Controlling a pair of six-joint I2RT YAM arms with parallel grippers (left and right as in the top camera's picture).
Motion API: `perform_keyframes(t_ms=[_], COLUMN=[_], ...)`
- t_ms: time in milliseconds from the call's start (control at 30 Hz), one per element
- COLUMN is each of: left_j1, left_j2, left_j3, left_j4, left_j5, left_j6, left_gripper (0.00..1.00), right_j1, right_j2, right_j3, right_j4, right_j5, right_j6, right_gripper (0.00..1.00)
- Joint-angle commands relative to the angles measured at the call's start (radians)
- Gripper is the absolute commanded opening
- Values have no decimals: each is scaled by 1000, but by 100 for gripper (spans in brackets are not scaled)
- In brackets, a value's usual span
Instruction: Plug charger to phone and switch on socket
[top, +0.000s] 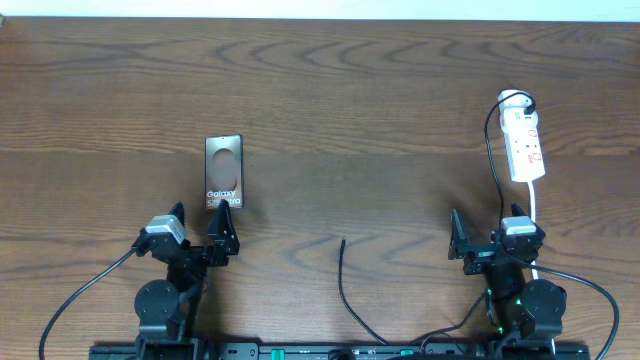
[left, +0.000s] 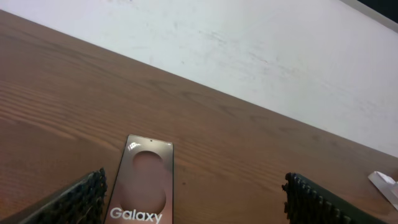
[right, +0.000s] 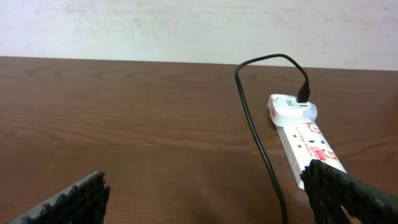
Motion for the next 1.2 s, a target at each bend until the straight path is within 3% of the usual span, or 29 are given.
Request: perform_keyframes(t_ms=[0, 1167], left_j1=[0, 0], left_j2=[0, 0], left_j3=[-11, -11], left_j4=[-41, -42], left_j5=[17, -9], left_j6=[17, 18], left_gripper=[89, 89], right_j1=[9, 9], right_j2=[-7, -7], right_j3=[-7, -7], right_j4=[2, 1], right_j5=[4, 4], right_j6=[-16, -16], right_gripper=[99, 99])
